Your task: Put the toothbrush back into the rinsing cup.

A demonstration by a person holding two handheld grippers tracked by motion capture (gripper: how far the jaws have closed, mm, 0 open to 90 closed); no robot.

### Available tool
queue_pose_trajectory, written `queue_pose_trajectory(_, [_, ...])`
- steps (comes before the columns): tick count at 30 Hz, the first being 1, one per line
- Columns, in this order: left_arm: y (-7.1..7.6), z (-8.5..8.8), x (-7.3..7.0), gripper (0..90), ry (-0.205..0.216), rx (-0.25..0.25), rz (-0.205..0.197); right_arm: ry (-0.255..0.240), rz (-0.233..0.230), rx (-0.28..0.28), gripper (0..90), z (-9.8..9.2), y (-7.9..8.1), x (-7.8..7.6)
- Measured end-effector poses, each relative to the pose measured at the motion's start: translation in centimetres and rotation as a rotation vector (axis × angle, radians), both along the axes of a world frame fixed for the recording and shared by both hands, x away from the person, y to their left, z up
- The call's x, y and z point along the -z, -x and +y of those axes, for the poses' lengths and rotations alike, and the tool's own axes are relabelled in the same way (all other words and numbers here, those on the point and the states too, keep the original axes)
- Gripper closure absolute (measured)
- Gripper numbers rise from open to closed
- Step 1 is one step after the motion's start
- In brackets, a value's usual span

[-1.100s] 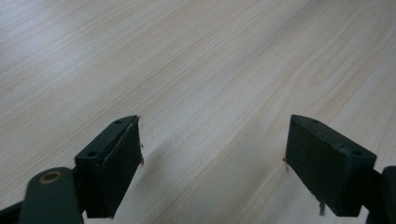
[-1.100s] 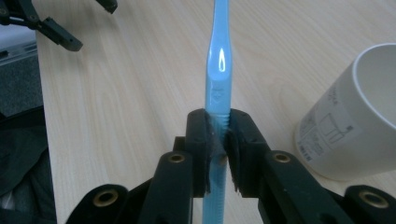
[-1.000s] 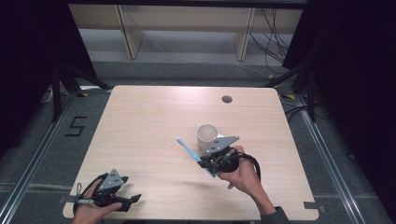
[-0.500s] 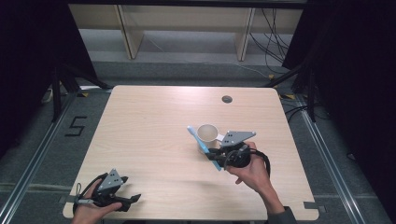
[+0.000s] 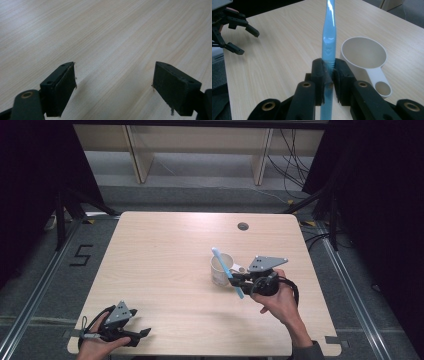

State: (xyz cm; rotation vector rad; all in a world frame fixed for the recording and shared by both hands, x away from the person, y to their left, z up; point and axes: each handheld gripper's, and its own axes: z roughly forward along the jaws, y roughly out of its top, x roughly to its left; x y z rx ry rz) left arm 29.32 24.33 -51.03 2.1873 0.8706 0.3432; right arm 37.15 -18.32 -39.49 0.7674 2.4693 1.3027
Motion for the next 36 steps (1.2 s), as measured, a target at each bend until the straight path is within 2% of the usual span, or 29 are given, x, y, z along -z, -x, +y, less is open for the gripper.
queue_pose_trajectory(3, [0.0,0.0,-0.1,17.8,-0.012,-0.001,0.001,-0.008,0.004,0.007,79.4,-0.3,0.0,-0.2])
queue_pose_trajectory(5, [0.0,0.0,-0.1,17.8,-0.011,0.000,0.000,-0.010,-0.019,0.011,79.4,-0.5,-0.1,-0.3])
queue_pose_trajectory(6, [0.1,0.0,-0.1,17.8,-0.010,0.000,-0.001,-0.018,-0.002,0.015,79.4,-0.5,0.0,-0.3])
queue_pose_trajectory(10, [0.0,0.0,0.0,17.8,-0.003,0.001,0.000,-0.027,-0.003,0.020,79.4,-0.7,-0.1,-0.5])
queue_pose_trajectory(12, [0.0,0.0,0.0,17.8,-0.013,0.001,0.000,-0.031,-0.014,0.021,79.4,-0.9,-0.2,-0.6])
queue_pose_trajectory(15, [0.0,0.0,0.0,17.8,-0.003,0.003,0.000,-0.043,-0.017,0.033,79.4,-1.1,-0.2,-0.8])
queue_pose_trajectory(16, [0.0,0.0,0.0,17.8,0.003,-0.002,0.003,-0.039,-0.033,0.028,79.4,-1.1,-0.3,-0.8])
queue_pose_trajectory(17, [-0.1,0.1,-0.1,17.8,-0.026,0.002,0.004,-0.047,-0.016,0.029,79.4,-1.1,-0.2,-0.8])
queue_pose_trajectory(19, [0.0,0.0,0.0,17.8,-0.009,-0.001,0.006,-0.050,-0.048,0.037,79.4,-1.2,-0.4,-0.9])
queue_pose_trajectory(20, [0.0,0.0,0.0,17.8,-0.011,0.000,0.006,-0.051,-0.028,0.032,79.4,-1.2,-0.4,-1.0])
queue_pose_trajectory(22, [0.0,-0.1,0.0,17.8,0.000,-0.006,0.004,-0.058,-0.040,0.043,79.4,-1.3,-0.4,-1.1])
queue_pose_trajectory(24, [0.0,0.0,-0.1,17.8,-0.014,0.001,0.008,-0.065,-0.027,0.038,79.4,-1.3,-0.5,-1.1])
queue_pose_trajectory(25, [0.0,0.0,0.0,17.8,0.000,0.000,0.003,-0.057,-0.045,0.039,79.4,-1.4,-0.6,-1.2])
queue_pose_trajectory(27, [0.0,0.0,0.0,17.8,0.004,-0.001,0.002,-0.077,-0.024,0.032,79.4,-1.3,-0.6,-1.2])
queue_pose_trajectory(28, [0.0,0.0,0.0,17.8,0.004,-0.002,0.003,-0.070,-0.035,0.050,79.4,-1.5,-0.5,-1.4])
queue_pose_trajectory(29, [-0.1,0.1,0.0,17.8,-0.019,0.001,-0.001,-0.082,-0.043,0.047,79.4,-1.5,-0.6,-1.4])
queue_pose_trajectory(30, [0.0,0.0,0.0,17.8,0.001,-0.006,0.003,-0.078,-0.026,0.049,79.4,-1.6,-0.6,-1.5])
queue_pose_trajectory(34, [0.0,0.0,0.0,17.8,0.004,-0.004,0.001,-0.084,-0.045,0.065,79.4,-2.0,-0.9,-1.5])
queue_pose_trajectory(35, [0.0,0.0,0.0,17.8,0.006,-0.008,0.000,-0.101,-0.053,0.078,79.4,-2.0,-1.0,-1.4])
queue_pose_trajectory(36, [-0.1,0.1,-0.1,17.8,-0.021,-0.002,0.002,-0.091,-0.045,0.072,79.4,-2.2,-1.0,-1.4])
